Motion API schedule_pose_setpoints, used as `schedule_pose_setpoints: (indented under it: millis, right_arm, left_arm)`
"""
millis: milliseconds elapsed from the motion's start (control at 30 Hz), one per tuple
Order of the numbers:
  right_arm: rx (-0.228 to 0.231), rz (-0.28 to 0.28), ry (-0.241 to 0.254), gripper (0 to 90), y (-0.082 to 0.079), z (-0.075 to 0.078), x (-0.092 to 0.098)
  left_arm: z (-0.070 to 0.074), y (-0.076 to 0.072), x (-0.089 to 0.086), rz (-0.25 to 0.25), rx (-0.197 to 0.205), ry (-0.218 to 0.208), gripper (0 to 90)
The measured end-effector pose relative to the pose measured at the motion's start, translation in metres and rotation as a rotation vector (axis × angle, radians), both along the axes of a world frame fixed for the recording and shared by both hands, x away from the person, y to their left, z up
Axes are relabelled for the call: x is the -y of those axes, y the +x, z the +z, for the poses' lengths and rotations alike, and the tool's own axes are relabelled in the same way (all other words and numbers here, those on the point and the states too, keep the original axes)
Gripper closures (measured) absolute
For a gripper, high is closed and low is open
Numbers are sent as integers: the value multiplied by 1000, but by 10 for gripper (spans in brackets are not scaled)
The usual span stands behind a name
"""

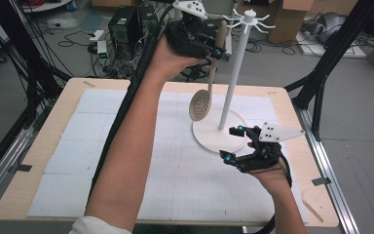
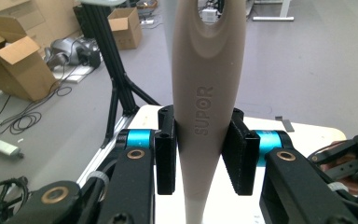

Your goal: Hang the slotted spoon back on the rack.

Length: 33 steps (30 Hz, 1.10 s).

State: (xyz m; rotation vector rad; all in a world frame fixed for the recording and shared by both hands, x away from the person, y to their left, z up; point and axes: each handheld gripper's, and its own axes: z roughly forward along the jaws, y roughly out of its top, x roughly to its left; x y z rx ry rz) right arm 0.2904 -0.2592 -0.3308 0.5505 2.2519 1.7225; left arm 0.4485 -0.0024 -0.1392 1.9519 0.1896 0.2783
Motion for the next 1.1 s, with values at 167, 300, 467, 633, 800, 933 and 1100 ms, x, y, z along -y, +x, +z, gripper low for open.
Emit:
schedule_pose_setpoints:
  millis: [167, 300, 467, 633, 800, 933, 1100]
  right_arm:
    - [8, 2, 1, 176, 0, 0, -1]
    - [1, 2, 4, 176, 0, 0, 1]
    - [5, 5, 4, 176, 0, 0, -1]
    - [3, 5, 5, 176, 0, 0, 0]
    - [-2, 8, 8, 176, -1, 0, 0]
    - [-3, 9, 7, 176, -1, 0, 0]
    - [1, 7, 4, 176, 0, 0, 0]
  left_arm:
    - [1, 1, 3, 15, 3, 26, 685]
    - [1, 0, 5, 10, 1, 31, 685]
    - [3, 2, 9, 25, 1, 55, 685]
    - [6, 1, 15, 18, 6, 63, 684]
    - [3, 4, 16, 34, -3, 74, 685]
    - [2, 6, 15, 38, -15, 67, 684]
    - [0, 9, 16, 35, -28, 58, 684]
